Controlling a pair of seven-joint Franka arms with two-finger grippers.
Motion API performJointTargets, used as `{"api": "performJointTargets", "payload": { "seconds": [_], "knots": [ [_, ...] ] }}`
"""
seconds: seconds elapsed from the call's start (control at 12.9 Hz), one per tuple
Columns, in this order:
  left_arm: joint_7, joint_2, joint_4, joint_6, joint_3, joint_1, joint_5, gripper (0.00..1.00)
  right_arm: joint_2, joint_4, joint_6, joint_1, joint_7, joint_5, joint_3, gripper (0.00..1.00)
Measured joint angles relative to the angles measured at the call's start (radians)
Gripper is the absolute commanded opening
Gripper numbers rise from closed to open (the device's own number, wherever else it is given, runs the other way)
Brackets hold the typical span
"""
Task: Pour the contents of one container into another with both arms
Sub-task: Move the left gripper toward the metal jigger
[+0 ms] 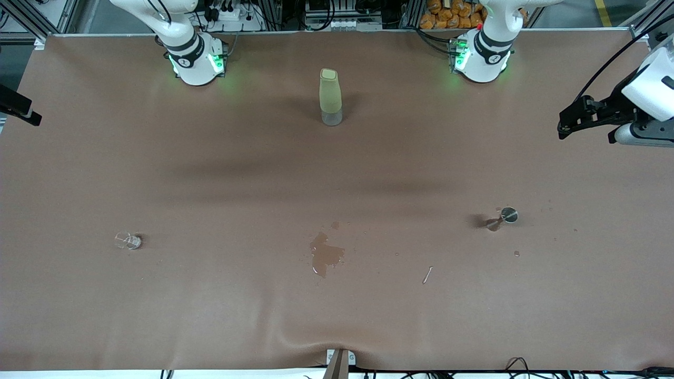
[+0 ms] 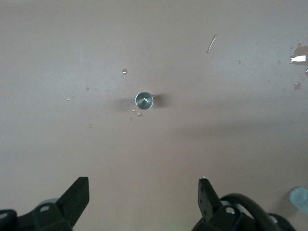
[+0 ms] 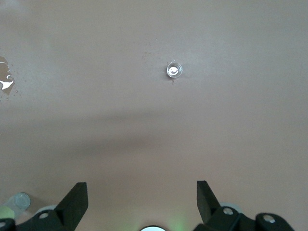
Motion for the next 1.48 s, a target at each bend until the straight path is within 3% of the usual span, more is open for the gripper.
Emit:
{"api": "performJointTargets", "payload": {
  "seconds": [0.39,0.62,0.93,1.17,1.48],
  "knots": [
    [0.000,0.004,-0.002,-0.005,0.008,0.003,0.000,1.00,0.000,-0.004,-0.001,0.000,0.000,0.000,0.000,1.00],
    [0.067,0.050,-0.011,-0.007,0.015,0.074,-0.020,1.00,0.000,-0.024,-0.001,0.000,0.000,0.000,0.000,1.00],
    [0.326,0.172,-0.014,-0.005,0.025,0.279,-0.237,1.00,0.001,-0.052,0.001,-0.015,-0.136,0.000,-0.006,1.00],
    [0.679,0.312,-0.018,0.025,0.028,0.438,-0.392,1.00,0.002,-0.073,0.010,-0.089,-0.332,0.016,-0.011,1.00],
    [1.000,0.484,-0.013,0.048,0.028,0.509,-0.481,1.00,0.005,-0.140,0.074,-0.213,-0.545,0.081,-0.015,1.00]
  ]
}}
